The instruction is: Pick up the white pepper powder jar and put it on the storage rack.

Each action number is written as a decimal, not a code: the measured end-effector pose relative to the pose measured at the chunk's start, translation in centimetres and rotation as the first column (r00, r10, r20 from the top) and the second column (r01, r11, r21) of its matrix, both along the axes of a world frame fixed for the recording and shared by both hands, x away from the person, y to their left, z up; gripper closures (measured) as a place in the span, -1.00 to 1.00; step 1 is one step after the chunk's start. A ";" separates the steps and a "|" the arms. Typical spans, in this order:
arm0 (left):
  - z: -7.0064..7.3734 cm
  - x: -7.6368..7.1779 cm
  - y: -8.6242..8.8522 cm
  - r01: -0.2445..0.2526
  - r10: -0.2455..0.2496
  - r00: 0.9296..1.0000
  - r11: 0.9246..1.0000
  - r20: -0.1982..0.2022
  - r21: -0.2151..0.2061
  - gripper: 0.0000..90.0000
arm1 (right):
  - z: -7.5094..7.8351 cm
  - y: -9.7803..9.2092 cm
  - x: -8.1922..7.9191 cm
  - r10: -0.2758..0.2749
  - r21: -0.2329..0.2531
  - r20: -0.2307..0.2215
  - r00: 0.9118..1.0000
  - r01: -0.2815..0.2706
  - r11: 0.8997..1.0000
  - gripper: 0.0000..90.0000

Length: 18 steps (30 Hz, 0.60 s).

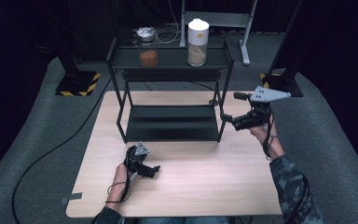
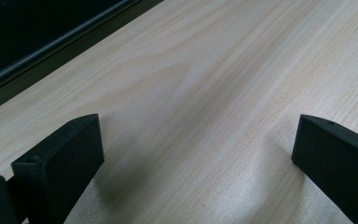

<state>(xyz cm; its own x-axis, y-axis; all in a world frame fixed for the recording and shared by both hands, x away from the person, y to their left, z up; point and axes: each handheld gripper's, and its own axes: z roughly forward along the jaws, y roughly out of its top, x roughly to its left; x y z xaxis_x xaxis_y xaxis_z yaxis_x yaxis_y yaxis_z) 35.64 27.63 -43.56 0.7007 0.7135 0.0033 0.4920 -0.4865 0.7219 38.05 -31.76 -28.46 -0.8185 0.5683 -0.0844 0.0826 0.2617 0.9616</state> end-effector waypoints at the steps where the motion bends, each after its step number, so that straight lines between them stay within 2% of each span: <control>1: 0.0 0.0 0.0 -0.001 0.001 1.000 1.000 0.000 0.000 -0.98 | -0.7 -0.2 -0.4 -0.007 -0.007 -0.008 1.000 0.007 1.000 -0.99; 4: 0.0 0.0 0.0 -0.001 0.001 1.000 1.000 0.000 0.000 -0.98 | -2.8 -0.7 -1.7 -0.024 -0.035 -0.033 0.999 0.023 0.999 -1.00; 6: 0.0 0.0 0.0 -0.001 0.001 1.000 1.000 0.000 0.001 -0.98 | -4.3 -1.4 -2.2 -0.014 -0.025 -0.073 0.997 0.012 1.000 -1.00; 9: 0.0 0.0 0.0 -0.001 0.001 1.000 1.000 0.000 0.000 -0.98 | -6.4 -1.7 -3.4 -0.035 -0.049 -0.103 0.994 0.030 0.998 -1.00; 13: 0.0 0.0 0.0 -0.001 0.001 1.000 1.000 0.000 0.001 -0.97 | -9.4 -2.3 -4.7 -0.058 -0.051 -0.158 0.986 0.051 0.997 -1.00; 14: 0.0 0.0 0.0 -0.001 0.001 1.000 1.000 0.000 0.001 -0.97 | -9.4 -2.3 -4.7 -0.058 -0.051 -0.158 0.986 0.051 0.997 -1.00; 15: 0.0 0.0 0.0 -0.001 0.001 1.000 1.000 0.001 0.002 -0.97 | -10.1 -2.3 -5.2 -0.072 -0.057 -0.168 0.983 0.063 0.996 -1.00; 17: 0.0 0.0 0.0 -0.001 0.001 1.000 1.000 0.001 0.001 -0.97 | -12.1 -2.5 -6.2 -0.098 -0.073 -0.202 0.974 0.085 0.994 -1.00; 18: 0.0 0.0 0.0 -0.001 0.001 1.000 1.000 0.001 0.001 -0.97 | -12.1 -2.5 -6.2 -0.098 -0.073 -0.202 0.974 0.085 0.994 -1.00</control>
<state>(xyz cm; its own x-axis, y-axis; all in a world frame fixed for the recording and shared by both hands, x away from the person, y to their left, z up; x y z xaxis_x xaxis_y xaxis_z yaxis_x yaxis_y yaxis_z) 35.61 27.60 -43.55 0.7000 0.7141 0.0045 0.4920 -0.4868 0.7218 31.82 -34.21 -40.56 -0.7668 0.6406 0.0416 0.3028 0.3037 0.9034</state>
